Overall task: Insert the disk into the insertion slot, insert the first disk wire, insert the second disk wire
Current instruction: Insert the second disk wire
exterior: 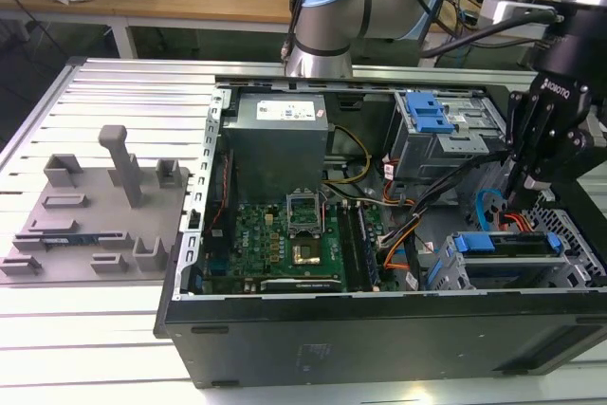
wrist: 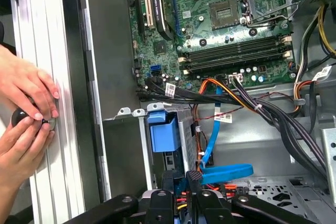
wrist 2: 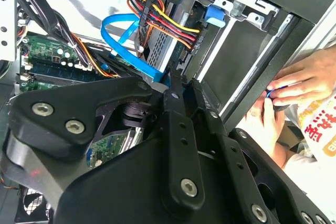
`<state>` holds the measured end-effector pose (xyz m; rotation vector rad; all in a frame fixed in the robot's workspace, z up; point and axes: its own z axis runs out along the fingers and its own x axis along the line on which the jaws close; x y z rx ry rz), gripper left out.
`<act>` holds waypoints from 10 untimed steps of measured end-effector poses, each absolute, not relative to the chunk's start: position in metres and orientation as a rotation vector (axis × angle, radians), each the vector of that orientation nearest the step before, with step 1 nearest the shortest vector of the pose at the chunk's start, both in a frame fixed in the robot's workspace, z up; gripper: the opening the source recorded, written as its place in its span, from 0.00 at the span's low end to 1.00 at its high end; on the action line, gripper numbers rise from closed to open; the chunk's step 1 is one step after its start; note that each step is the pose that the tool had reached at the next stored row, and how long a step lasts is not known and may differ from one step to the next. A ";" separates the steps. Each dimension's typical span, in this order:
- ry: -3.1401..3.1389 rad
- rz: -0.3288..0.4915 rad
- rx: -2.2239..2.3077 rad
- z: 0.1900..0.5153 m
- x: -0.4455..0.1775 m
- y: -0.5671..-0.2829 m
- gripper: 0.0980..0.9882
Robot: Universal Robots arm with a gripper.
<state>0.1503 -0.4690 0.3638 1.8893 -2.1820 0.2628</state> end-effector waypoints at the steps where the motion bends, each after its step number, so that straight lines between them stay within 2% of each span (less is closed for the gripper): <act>1: -2.182 0.263 1.889 0.363 0.150 -0.469 0.16; 6: -2.182 0.263 1.889 0.361 0.150 -0.469 0.16; 7: -2.182 0.263 1.889 0.360 0.150 -0.469 0.07; 10: -2.182 0.262 1.890 0.360 0.150 -0.469 0.07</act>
